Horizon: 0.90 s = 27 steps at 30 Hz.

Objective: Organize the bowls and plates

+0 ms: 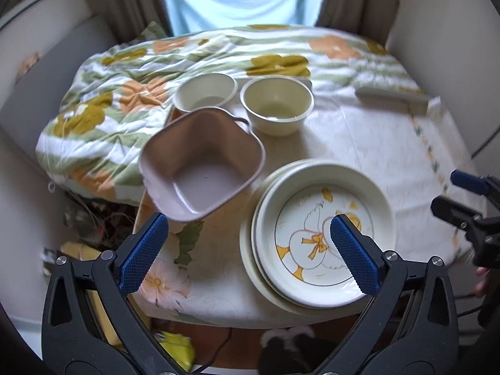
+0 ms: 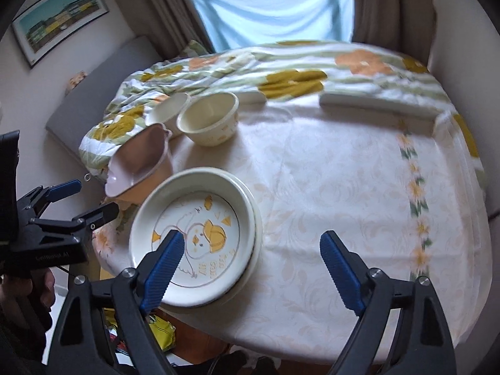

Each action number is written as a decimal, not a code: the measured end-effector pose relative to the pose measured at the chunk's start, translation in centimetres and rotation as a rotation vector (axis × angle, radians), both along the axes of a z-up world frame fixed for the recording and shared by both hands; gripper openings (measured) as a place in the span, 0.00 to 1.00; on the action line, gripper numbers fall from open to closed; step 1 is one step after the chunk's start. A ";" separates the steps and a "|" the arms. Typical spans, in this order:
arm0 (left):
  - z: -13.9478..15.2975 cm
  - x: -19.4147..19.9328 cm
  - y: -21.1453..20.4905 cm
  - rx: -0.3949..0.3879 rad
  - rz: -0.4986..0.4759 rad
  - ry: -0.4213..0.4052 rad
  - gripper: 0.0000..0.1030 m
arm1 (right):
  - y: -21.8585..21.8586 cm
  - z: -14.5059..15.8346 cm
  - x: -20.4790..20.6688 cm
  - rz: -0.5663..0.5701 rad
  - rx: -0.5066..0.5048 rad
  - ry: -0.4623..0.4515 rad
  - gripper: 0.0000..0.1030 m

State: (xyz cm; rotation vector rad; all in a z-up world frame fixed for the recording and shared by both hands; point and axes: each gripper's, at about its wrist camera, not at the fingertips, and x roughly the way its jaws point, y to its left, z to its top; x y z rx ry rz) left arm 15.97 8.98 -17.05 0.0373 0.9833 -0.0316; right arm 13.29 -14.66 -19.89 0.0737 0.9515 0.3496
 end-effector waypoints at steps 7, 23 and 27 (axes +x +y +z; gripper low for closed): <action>1.2 -0.1 6.6 -0.173 0.229 -0.011 1.00 | 4.2 2.7 4.6 0.211 -0.009 0.030 0.84; -10.5 7.7 13.5 -0.379 0.384 0.166 0.51 | 16.2 -7.6 17.3 0.349 0.094 0.308 0.50; -11.5 9.1 13.6 -0.378 0.365 0.181 0.33 | 17.5 -8.4 18.1 0.369 0.090 0.313 0.48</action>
